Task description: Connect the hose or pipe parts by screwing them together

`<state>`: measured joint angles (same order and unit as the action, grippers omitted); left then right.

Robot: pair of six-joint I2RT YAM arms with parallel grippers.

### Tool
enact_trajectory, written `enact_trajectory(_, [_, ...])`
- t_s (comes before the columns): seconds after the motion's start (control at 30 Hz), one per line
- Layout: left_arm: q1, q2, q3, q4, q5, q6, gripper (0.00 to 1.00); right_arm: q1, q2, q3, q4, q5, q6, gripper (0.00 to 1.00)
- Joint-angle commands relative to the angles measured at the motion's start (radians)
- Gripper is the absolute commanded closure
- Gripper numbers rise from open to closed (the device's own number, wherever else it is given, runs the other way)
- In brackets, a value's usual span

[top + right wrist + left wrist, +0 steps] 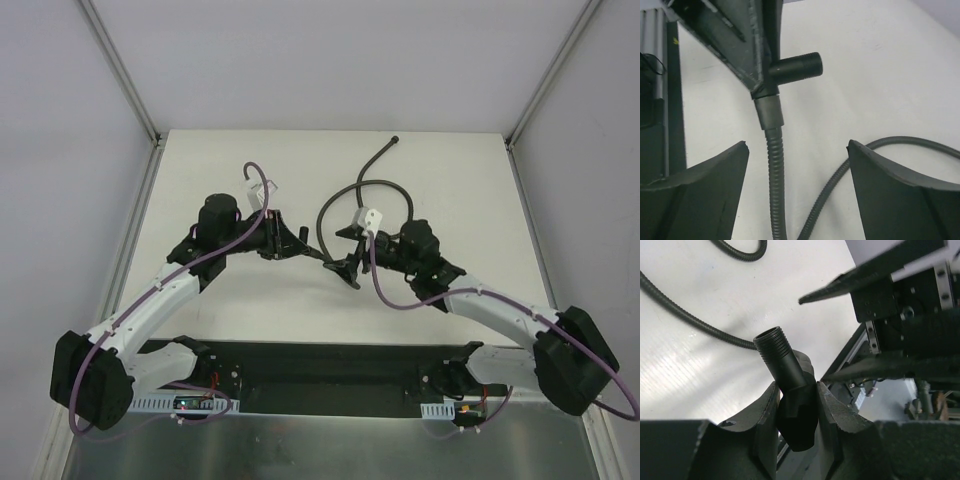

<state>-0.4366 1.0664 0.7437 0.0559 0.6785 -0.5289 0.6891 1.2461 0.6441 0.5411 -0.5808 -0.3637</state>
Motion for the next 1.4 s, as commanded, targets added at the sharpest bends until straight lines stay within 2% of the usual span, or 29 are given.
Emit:
enact_trajectory(0.0, [0.012,-0.011,0.046,0.007,-0.011,-0.184,1.0,0.149,-0.155,-0.098,0.097,0.338,-0.249,0.17])
enact_trajectory(0.13, [0.012,0.004,0.045,0.002,-0.004,-0.327,1.0,0.311,-0.172,-0.172,0.256,0.643,-0.512,0.16])
enact_trajectory(0.27, [0.012,0.001,0.037,0.004,0.012,-0.456,1.0,0.404,-0.134,-0.173,0.312,0.762,-0.679,0.22])
enact_trajectory(0.33, [0.012,-0.013,0.034,0.004,0.01,-0.474,1.0,0.435,-0.091,-0.153,0.332,0.811,-0.734,0.27])
enact_trajectory(0.47, [0.012,-0.028,0.025,0.004,0.009,-0.514,1.0,0.475,-0.013,-0.118,0.367,0.837,-0.773,0.38])
enact_trajectory(0.57, [0.012,-0.023,0.011,0.012,0.026,-0.542,1.0,0.486,0.019,-0.101,0.372,0.829,-0.758,0.51])
enact_trajectory(0.7, [0.013,-0.028,0.002,0.056,0.056,-0.516,1.0,0.487,0.009,-0.123,0.412,0.794,-0.692,0.88])
enact_trajectory(0.77, [0.012,-0.023,0.009,0.056,0.075,-0.453,1.0,0.466,-0.028,-0.103,0.357,0.756,-0.638,0.97])
enact_trajectory(0.8, [0.012,-0.016,0.026,0.058,0.096,-0.419,1.0,0.445,-0.046,-0.094,0.276,0.657,-0.529,0.99])
enact_trajectory(0.83, [0.013,-0.016,0.034,0.056,0.104,-0.381,1.0,0.41,-0.063,-0.084,0.228,0.551,-0.462,0.99])
enact_trajectory(0.87, [0.013,-0.013,0.04,0.061,0.113,-0.303,1.0,0.301,-0.083,-0.061,0.158,0.433,-0.367,0.99])
enact_trajectory(0.9, [0.015,-0.011,0.045,0.07,0.156,-0.265,1.0,0.246,-0.077,-0.048,0.14,0.172,-0.207,0.99])
enact_trajectory(1.0, [0.016,-0.011,0.046,0.108,0.21,-0.119,1.0,0.095,-0.014,-0.014,0.128,-0.13,-0.019,0.99])
enact_trajectory(1.03, [0.016,-0.01,0.046,0.108,0.242,-0.046,1.0,0.069,0.002,-0.008,0.128,-0.192,0.015,0.99])
enact_trajectory(1.13, [0.018,-0.013,0.04,0.099,0.221,0.03,1.0,-0.005,0.059,0.011,0.152,-0.278,0.153,0.97])
enact_trajectory(1.17, [0.018,-0.017,0.036,0.099,0.207,0.032,1.0,-0.023,0.07,0.011,0.157,-0.281,0.172,0.84])
enact_trajectory(1.23, [0.019,-0.02,0.033,0.094,0.165,0.003,1.0,-0.025,0.04,-0.01,0.155,-0.202,0.155,0.66])
enact_trajectory(1.27, [0.021,-0.02,0.034,0.094,0.142,-0.015,1.0,-0.025,0.023,-0.023,0.154,-0.165,0.141,0.5])
enact_trajectory(1.37, [0.021,-0.016,0.051,0.087,0.113,-0.121,1.0,0.006,-0.069,-0.078,0.148,0.022,0.042,0.29])
